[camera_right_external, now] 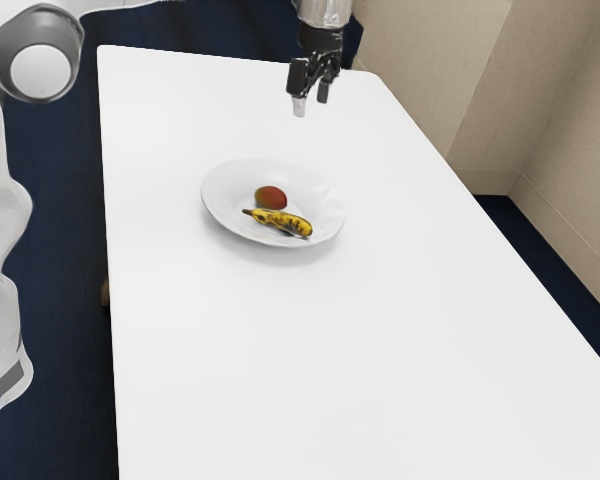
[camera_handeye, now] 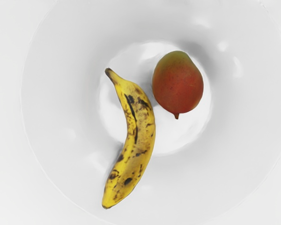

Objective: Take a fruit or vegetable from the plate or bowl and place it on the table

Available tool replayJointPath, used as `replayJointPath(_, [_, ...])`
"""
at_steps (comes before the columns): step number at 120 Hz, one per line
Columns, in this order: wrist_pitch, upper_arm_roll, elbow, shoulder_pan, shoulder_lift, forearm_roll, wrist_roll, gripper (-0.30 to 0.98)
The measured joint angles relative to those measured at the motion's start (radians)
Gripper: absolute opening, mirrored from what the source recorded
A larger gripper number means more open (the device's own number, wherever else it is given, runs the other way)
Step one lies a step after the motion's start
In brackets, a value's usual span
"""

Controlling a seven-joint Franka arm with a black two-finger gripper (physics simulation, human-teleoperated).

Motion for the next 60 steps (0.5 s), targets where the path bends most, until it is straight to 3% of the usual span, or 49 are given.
replayJointPath(27, [-0.015, -0.002, 0.000, 0.077, -0.038, -0.003, -0.131, 0.69])
replayJointPath(35, [-0.021, -0.008, 0.000, 0.024, -0.043, -0.006, -0.161, 0.69])
replayJointPath(44, [-0.025, -0.021, 0.000, -0.110, -0.046, -0.013, -0.165, 0.69])
replayJointPath(46, [-0.026, -0.052, -0.001, -0.114, -0.043, -0.022, -0.155, 0.69])
replayJointPath(53, [-0.032, -0.301, -0.007, 0.033, -0.018, -0.054, -0.081, 0.69])
replayJointPath(60, [-0.036, -0.434, -0.011, 0.072, 0.024, -0.073, 0.033, 0.69])
